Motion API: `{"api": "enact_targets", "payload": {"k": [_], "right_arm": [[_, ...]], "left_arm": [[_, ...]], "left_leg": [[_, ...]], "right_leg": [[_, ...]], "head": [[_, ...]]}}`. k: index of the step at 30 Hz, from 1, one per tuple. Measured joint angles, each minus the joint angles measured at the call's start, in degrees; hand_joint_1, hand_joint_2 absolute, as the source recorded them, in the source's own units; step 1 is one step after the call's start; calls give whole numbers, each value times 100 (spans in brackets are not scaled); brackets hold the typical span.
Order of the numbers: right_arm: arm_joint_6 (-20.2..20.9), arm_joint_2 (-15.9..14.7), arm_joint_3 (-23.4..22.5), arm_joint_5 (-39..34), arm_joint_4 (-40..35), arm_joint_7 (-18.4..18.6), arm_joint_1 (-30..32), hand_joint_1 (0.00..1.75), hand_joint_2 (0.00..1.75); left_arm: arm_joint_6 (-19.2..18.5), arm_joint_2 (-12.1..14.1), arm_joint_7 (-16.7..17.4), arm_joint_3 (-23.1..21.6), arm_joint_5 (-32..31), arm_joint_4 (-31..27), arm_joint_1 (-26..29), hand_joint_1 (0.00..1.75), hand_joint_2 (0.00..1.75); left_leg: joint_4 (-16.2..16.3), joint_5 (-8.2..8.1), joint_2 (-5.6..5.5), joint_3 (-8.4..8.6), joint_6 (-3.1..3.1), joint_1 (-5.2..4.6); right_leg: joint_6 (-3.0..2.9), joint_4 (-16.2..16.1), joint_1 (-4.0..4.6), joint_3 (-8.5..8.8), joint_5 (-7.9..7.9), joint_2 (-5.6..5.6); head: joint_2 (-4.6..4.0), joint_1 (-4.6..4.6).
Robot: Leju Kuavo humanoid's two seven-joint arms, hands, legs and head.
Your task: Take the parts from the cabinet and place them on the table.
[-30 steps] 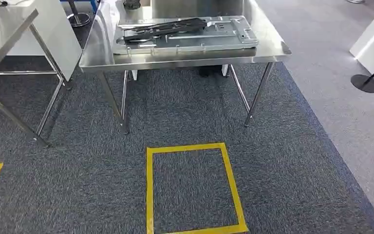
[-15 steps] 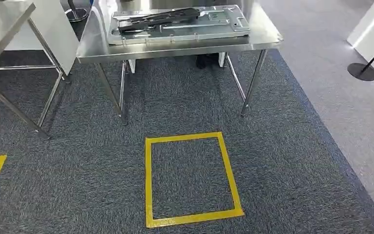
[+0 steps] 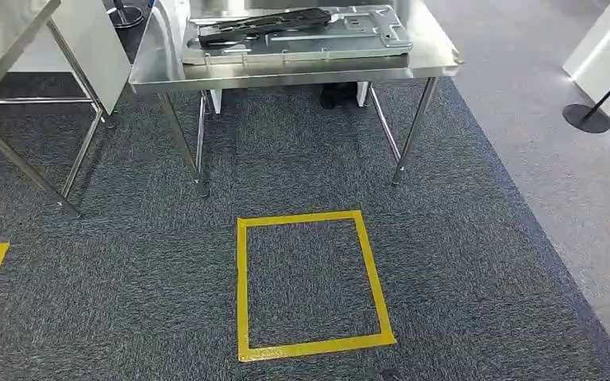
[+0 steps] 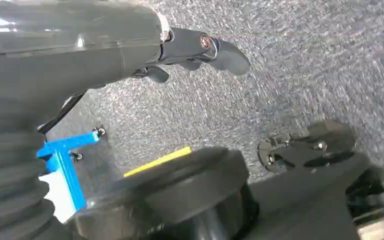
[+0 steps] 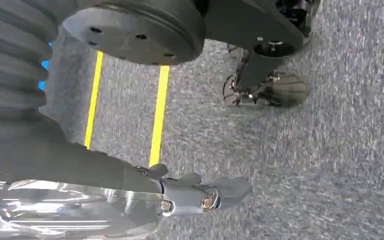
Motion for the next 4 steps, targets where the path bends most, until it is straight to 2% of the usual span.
{"api": "enact_targets", "payload": {"k": [1,3,4], "right_arm": [[24,-2,64,-84,-7,4,38,0,175],[74,-28,197,-250,-7,13,164,0,175],[90,-33,248,-353,-7,6,234,0,175]], "left_arm": [[0,18,-2,-95,142,-18,27,0,175],[-24,70,-26,-290,511,-92,68,0,175],[-26,90,-26,-379,655,-134,70,0,175]], "left_leg": [[0,11,17,-23,43,-1],[4,28,25,-75,66,-17],[11,34,25,-95,66,-21]], "right_leg": [[28,363,-15,-179,-244,9],[74,1347,-53,-644,-691,10],[88,1646,-61,-782,-756,8]], "head": [[0,0],[0,0],[0,0]]}}
